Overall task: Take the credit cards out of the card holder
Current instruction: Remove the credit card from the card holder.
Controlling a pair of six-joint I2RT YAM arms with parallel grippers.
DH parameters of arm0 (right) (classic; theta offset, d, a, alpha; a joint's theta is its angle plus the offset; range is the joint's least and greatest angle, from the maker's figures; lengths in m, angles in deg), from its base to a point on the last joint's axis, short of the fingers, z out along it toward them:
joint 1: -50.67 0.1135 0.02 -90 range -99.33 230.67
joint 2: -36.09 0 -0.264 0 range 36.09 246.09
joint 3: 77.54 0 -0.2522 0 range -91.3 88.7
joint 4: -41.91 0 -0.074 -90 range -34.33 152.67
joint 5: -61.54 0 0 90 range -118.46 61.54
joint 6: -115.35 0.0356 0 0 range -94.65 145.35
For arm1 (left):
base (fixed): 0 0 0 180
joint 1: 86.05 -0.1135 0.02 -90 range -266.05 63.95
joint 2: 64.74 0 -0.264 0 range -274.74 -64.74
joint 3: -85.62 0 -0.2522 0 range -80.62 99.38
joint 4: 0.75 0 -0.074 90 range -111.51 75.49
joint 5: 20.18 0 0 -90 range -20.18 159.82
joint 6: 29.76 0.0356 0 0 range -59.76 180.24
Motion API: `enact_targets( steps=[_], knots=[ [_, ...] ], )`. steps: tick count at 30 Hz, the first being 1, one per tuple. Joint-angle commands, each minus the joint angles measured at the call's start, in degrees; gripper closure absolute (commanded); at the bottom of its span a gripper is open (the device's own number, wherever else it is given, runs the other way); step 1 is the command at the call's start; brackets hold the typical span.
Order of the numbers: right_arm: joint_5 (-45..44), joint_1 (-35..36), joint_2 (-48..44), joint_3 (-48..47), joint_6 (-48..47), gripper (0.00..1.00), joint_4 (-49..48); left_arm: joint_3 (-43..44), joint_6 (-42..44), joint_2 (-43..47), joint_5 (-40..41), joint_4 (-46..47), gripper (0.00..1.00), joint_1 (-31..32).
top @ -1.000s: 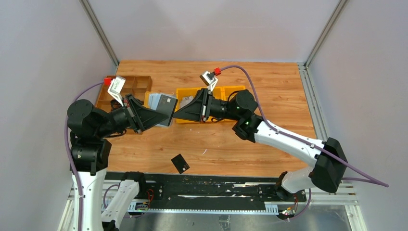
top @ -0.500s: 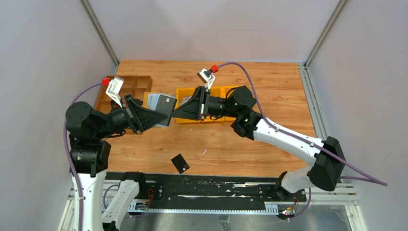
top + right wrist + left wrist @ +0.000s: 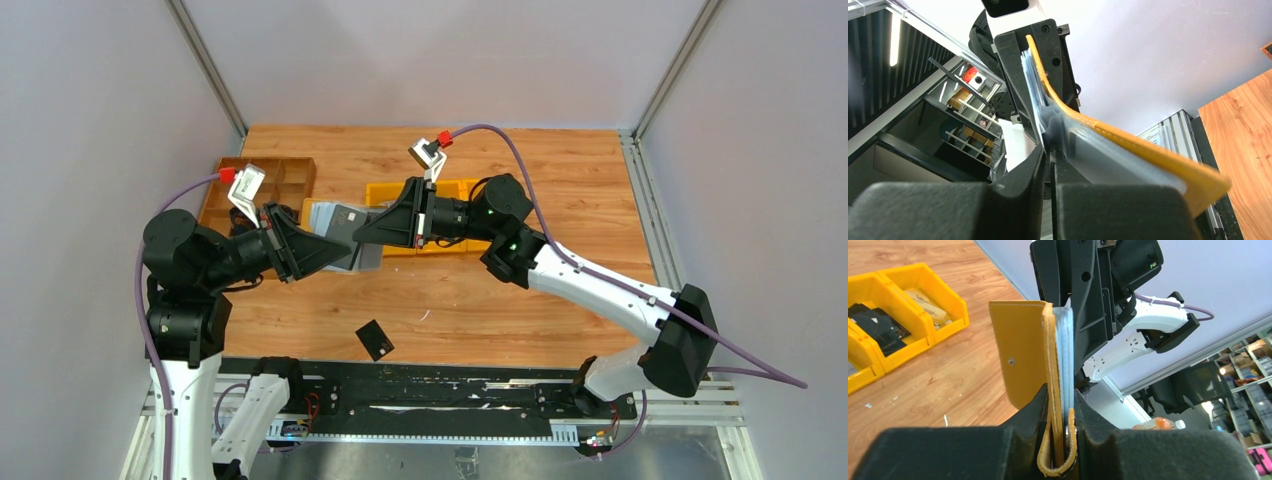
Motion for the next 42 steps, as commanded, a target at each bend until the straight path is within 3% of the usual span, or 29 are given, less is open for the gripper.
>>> enact_targets(
  steps=[1,4,7,13,18,20,23,29,42],
  knots=[
    [-0.5,0.3,-0.5,-0.9,0.1,0.95,-3.2,0.6,-1.3,0.2,-3.5,0.2,0.74,0.3],
    [-0.5,0.3,-1.0,0.1,0.2,0.98,-3.0,0.7,-5.0,0.3,-4.7,3.7,0.64,0.3],
    [-0.4,0.3,-1.4,0.8,0.3,0.99,-2.8,1.5,-5.6,0.0,-4.7,5.0,0.63,0.3],
    [0.0,0.2,-2.6,2.8,1.1,0.98,-3.0,3.4,-3.8,-0.9,-2.9,3.8,0.77,-0.4],
    [0.7,0.2,-3.1,3.3,1.9,0.78,-4.3,2.7,-3.6,-1.2,-2.9,2.2,0.86,-1.0],
    [0.3,0.2,-3.4,3.6,2.2,0.76,-5.5,2.1,-5.0,-1.1,-3.1,3.3,0.86,-1.1],
    [0.2,0.2,-3.4,3.4,2.1,0.79,-5.6,1.4,-7.1,-1.0,-3.9,5.0,0.86,-1.0],
    [-0.2,0.1,-3.5,3.8,2.3,1.00,-7.4,0.5,-7.3,-0.5,-5.8,5.0,0.82,-1.0],
    [1.7,-0.7,-5.2,5.4,2.9,1.00,-6.6,1.9,-6.5,-1.1,-4.3,6.5,0.67,-1.2]
  ],
)
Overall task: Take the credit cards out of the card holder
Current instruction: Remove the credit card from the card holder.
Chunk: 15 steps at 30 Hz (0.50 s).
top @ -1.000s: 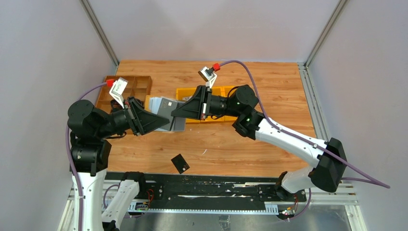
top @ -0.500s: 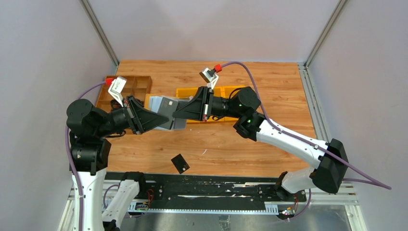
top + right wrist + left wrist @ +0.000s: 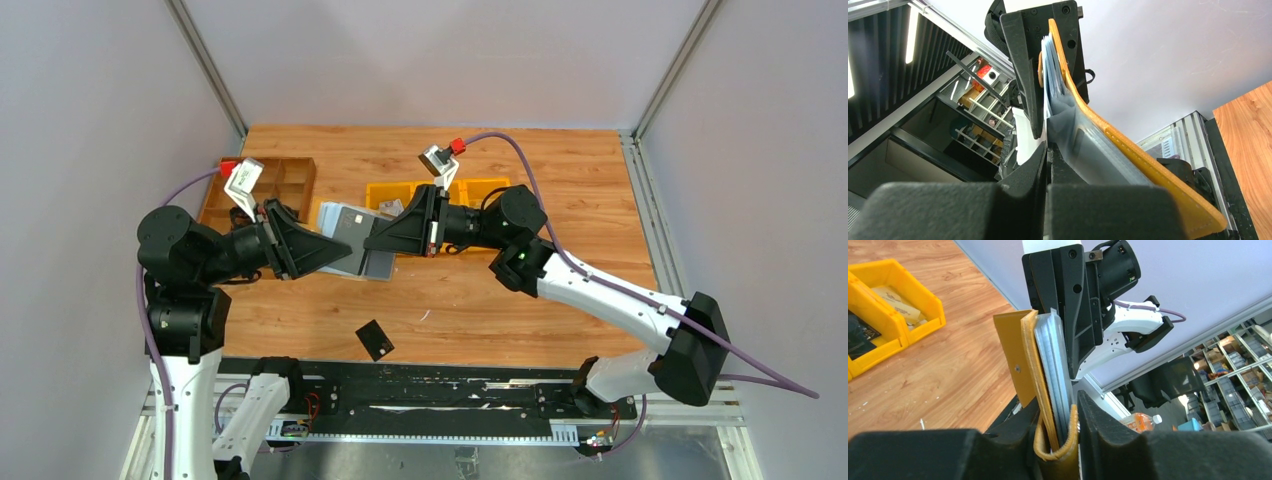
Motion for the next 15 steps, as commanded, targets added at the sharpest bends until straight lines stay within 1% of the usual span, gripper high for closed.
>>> enact_targets(
  steps=[1,3,4,6,7,9,12,15],
  knots=[
    [1.7,-0.5,-1.4,0.3,0.6,1.00,-1.6,-0.1,-1.3,0.3,0.6,4.3,0.68,-0.4],
    [2.1,-0.5,-1.1,0.2,1.0,1.00,-1.7,-1.9,-4.0,0.3,0.5,7.9,0.71,-0.4],
    [2.6,-0.5,-1.0,0.2,1.5,0.97,-1.9,-2.0,-4.3,0.0,0.3,7.8,0.73,-0.4],
    [3.0,-0.7,-1.0,0.3,1.9,0.87,-2.4,-1.9,-4.1,-0.2,0.1,7.4,0.75,-0.4],
    [2.8,-0.8,-1.3,0.6,2.1,0.84,-3.0,-1.9,-4.1,-0.1,-0.1,7.4,0.78,-0.4],
    [2.2,-0.8,-1.9,1.1,2.1,0.82,-3.6,-2.1,-4.1,0.0,-0.4,7.2,0.81,-0.4],
    [2.0,-1.1,-1.8,1.2,2.8,0.82,-4.9,-2.2,-4.3,0.0,-0.7,6.8,0.83,-0.4],
    [2.2,-1.1,-1.5,1.7,4.0,0.88,-6.9,-1.9,-4.5,0.1,-0.8,6.7,0.83,-0.4]
  ],
)
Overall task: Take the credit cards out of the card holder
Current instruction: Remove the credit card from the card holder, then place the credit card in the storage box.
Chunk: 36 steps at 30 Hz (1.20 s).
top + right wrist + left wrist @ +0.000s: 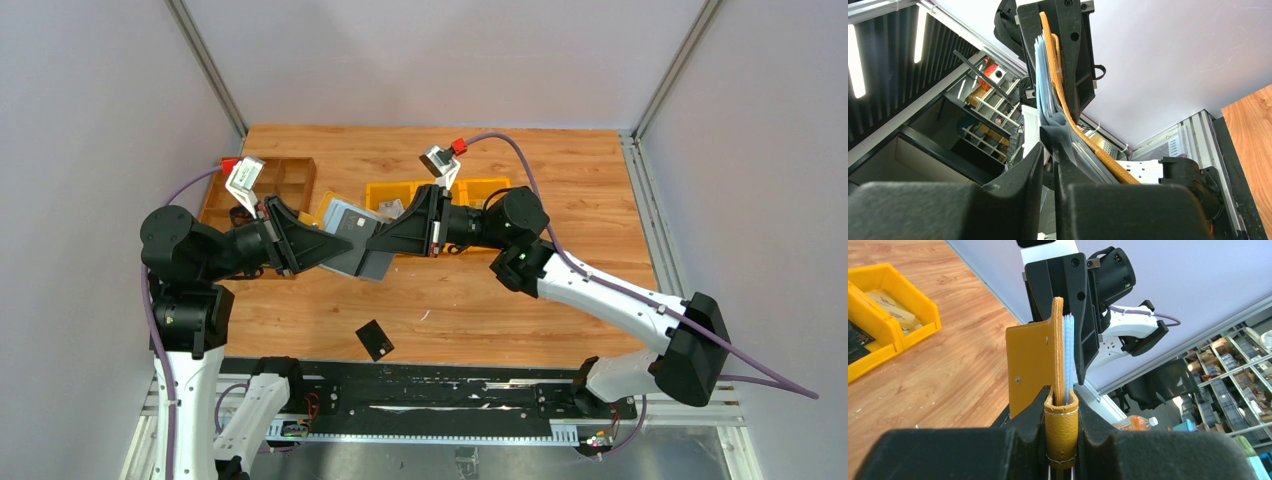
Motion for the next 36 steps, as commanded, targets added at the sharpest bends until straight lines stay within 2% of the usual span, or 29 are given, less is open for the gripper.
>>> enact_targets(
  steps=[1,5,12,16,20,25,27,29,30,32,36],
  knots=[
    [1.0,-0.7,-1.4,1.0,1.9,0.90,-5.5,0.2,-1.2,0.2,-1.1,1.9,0.83,-0.4],
    [0.8,-0.7,-2.5,2.4,1.4,1.00,-5.4,0.6,-2.0,-0.2,-1.3,2.2,0.83,-0.6],
    [0.7,-1.1,-3.7,3.1,0.7,1.00,-3.9,1.4,-1.7,-0.4,-1.5,1.7,0.77,-0.9],
    [0.9,-1.7,-4.9,4.2,0.1,1.00,-3.1,2.2,0.4,-0.5,-0.9,-0.4,0.79,-0.9],
    [3.0,-3.0,-6.8,5.0,-0.9,1.00,0.6,4.8,9.5,-1.7,1.0,-8.2,0.85,-0.9],
    [7.7,-10.5,-11.2,8.2,-2.1,1.00,7.1,11.1,28.6,-4.1,5.6,-25.3,0.89,-0.9],
    [10.1,-14.7,-12.7,8.5,-4.3,1.00,12.2,13.0,36.6,-5.0,7.4,-32.4,0.89,-0.9],
    [11.6,-18.6,-13.4,6.7,-11.6,1.00,23.9,13.9,42.9,-5.6,7.8,-37.6,0.88,-0.9],
    [11.4,-20.5,-13.1,5.5,-16.3,1.00,33.2,13.8,45.9,-5.6,7.7,-39.8,0.88,-0.9],
    [10.1,-23.9,-11.3,3.1,-24.3,1.00,42.6,12.6,47.5,-5.0,7.1,-40.7,0.89,-0.9],
    [7.9,-29.4,-4.3,1.6,-32.9,1.00,48.9,8.4,47.9,-4.1,4.4,-40.7,0.90,-0.9]
  ],
)
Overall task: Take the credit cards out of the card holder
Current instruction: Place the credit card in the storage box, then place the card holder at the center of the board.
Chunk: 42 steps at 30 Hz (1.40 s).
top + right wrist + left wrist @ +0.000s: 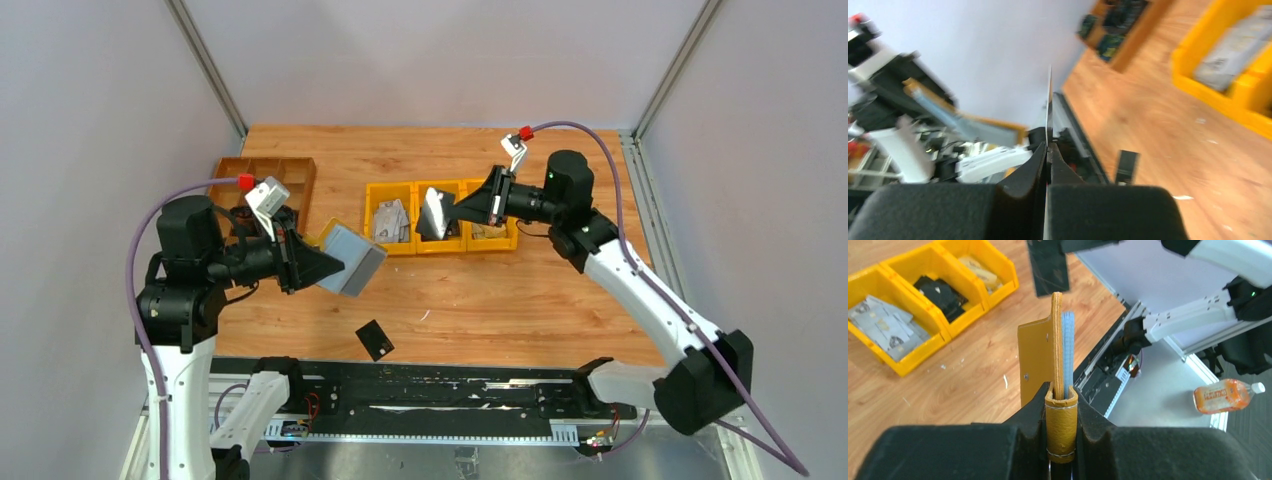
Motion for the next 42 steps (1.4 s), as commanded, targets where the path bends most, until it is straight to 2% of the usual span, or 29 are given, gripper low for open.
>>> enact_targets(
  steps=[1,7,13,20,23,25,27,28,31,33,34,37,39,42],
  knots=[
    [-1.9,-4.7,7.3,-3.0,-16.3,1.00,15.9,-3.7,6.4,0.7,-2.0,-4.1,0.90,0.3],
    [-9.5,-5.1,24.7,-12.5,-26.9,1.00,21.8,-8.7,9.8,-2.2,1.5,-4.2,0.89,5.9],
    [-13.3,-5.4,40.3,-26.4,-32.3,1.00,28.5,-9.7,14.4,-10.5,4.3,-4.3,0.90,15.8],
    [-15.2,-5.6,50.3,-34.5,-34.0,1.00,30.9,-10.0,20.9,-24.8,5.0,-3.6,0.87,28.9],
    [-16.9,-5.6,52.0,-36.2,-35.2,1.00,31.4,-10.3,22.6,-30.4,8.6,-0.3,0.85,35.0],
    [-18.0,-5.6,51.6,-36.8,-36.0,0.95,32.0,-9.8,26.1,-34.2,12.6,0.9,0.83,39.0],
    [-18.2,-5.6,50.1,-36.7,-36.9,0.80,31.9,-10.1,29.0,-37.9,18.3,4.2,0.84,42.2],
    [-18.7,-5.6,49.1,-36.5,-37.4,0.71,31.7,-10.6,29.9,-39.4,21.0,6.2,0.84,42.8],
    [-19.9,-5.7,45.6,-35.9,-38.9,0.59,31.8,-11.1,32.0,-43.9,28.3,11.0,0.86,43.5],
    [-20.3,-5.7,43.0,-34.8,-39.1,0.47,31.7,-11.3,33.5,-46.8,32.4,13.6,0.86,44.0],
    [-20.3,-5.7,41.6,-33.7,-39.1,0.36,31.4,-11.7,34.9,-48.0,34.6,15.7,0.87,44.2],
    [-21.0,-5.8,36.5,-30.0,-39.1,0.27,30.3,-14.7,36.5,-48.8,41.9,23.9,0.87,45.1],
    [-21.4,-5.8,32.4,-25.7,-38.5,0.23,28.5,-17.4,36.9,-47.3,46.5,31.0,0.80,45.1],
    [-22.2,-6.0,26.9,-19.6,-37.4,0.22,26.8,-23.0,39.2,-43.1,50.6,41.3,0.57,45.3]
  ],
)
